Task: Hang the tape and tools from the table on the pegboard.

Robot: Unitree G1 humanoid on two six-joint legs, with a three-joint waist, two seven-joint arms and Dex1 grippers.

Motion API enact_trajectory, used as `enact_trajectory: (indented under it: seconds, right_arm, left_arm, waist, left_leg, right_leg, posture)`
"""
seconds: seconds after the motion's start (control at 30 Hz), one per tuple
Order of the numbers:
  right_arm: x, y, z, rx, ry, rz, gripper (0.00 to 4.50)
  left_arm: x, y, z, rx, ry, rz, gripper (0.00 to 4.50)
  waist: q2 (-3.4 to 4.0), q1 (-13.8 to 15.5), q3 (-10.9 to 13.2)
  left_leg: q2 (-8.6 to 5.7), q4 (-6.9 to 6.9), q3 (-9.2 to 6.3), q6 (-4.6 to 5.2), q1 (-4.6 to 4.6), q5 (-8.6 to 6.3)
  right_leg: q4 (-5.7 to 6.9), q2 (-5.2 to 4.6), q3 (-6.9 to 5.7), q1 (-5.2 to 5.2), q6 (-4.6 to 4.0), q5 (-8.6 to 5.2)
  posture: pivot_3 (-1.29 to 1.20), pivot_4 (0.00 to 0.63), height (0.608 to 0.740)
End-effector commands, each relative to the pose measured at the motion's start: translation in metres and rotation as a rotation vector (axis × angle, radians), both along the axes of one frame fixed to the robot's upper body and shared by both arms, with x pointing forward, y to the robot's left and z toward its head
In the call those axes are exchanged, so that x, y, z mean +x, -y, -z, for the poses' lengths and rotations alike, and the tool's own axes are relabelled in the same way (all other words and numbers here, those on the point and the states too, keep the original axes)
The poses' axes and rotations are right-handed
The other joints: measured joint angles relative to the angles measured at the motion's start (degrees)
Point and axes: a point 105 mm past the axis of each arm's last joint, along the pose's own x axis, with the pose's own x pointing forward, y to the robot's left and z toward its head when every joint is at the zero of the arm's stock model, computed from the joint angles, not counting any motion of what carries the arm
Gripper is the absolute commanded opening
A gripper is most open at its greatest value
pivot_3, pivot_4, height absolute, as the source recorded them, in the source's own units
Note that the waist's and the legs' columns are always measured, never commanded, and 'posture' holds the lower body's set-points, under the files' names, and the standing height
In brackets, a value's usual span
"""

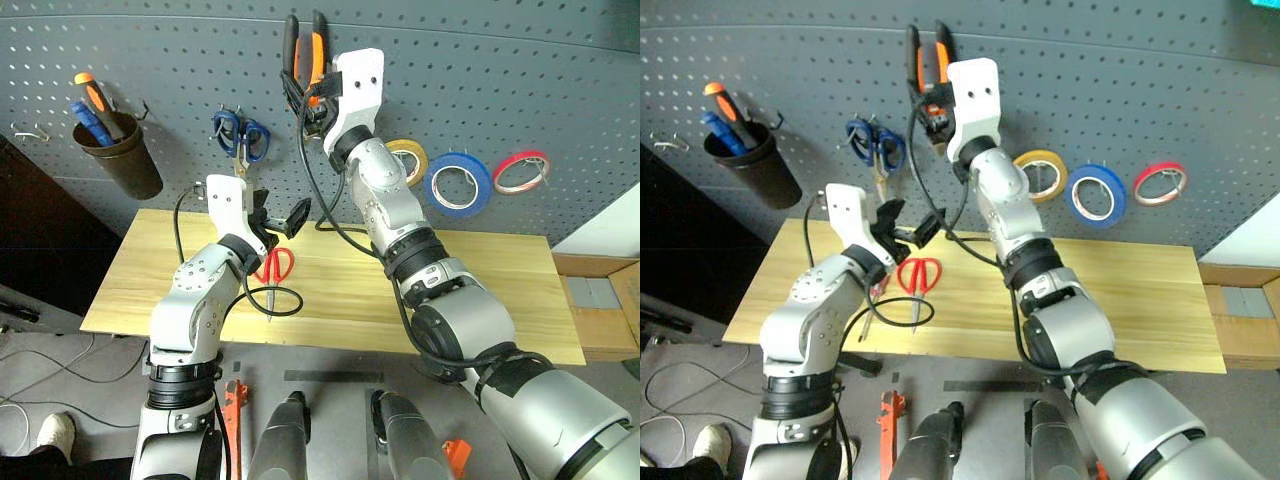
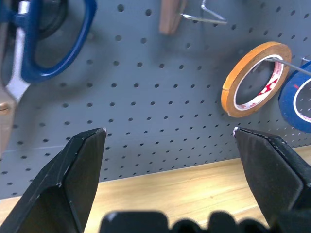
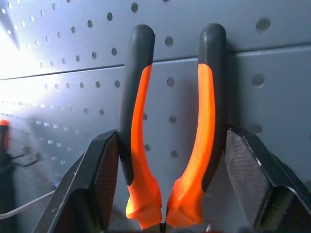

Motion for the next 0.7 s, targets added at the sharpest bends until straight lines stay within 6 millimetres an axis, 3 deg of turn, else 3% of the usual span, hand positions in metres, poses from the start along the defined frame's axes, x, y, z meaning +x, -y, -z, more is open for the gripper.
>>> enact_trajectory:
  seconds: [0.03, 0.53, 0.7]
  right_arm:
    - [-0.014, 0.012, -0.043, 0.058, 0.165, 0.05, 2.71]
    - [-0.026, 0.026, -0.051, 0.036, 0.279, 0.144, 2.71]
    - [-0.018, 0.019, -0.028, -0.007, 0.195, 0.128, 2.71]
  left_arm:
    - [-0.006, 0.003, -0.007, 0.018, 0.046, 0.023, 4.5]
    - [-0.003, 0.002, -0.008, 0.026, 0.055, 0.028, 4.5]
    - [-0.004, 0.002, -0.007, 0.029, 0.052, 0.028, 4.5]
  waist:
    - [0.01, 0.1, 0.1]
    - [0.02, 0.1, 0.2]
    - [0.02, 0.1, 0.2]
  left_leg:
    - [0.0, 0.0, 0.0, 0.0, -0.01, 0.01]
    - [0.02, -0.06, 0.01, -0.16, -0.7, 0.09]
    - [0.01, -0.05, 0.02, -0.15, -0.7, 0.09]
  right_leg:
    - [-0.02, 0.0, 0.01, 0.0, 0.0, 0.01]
    - [0.17, -0.02, 0.0, -0.91, -0.11, 0.11]
    - [0.16, -0.02, 0.01, -0.9, -0.11, 0.11]
  posture:
    - [0.02, 0.318, 0.74]
    - [0.01, 0.307, 0.74]
    - [0.02, 0.308, 0.74]
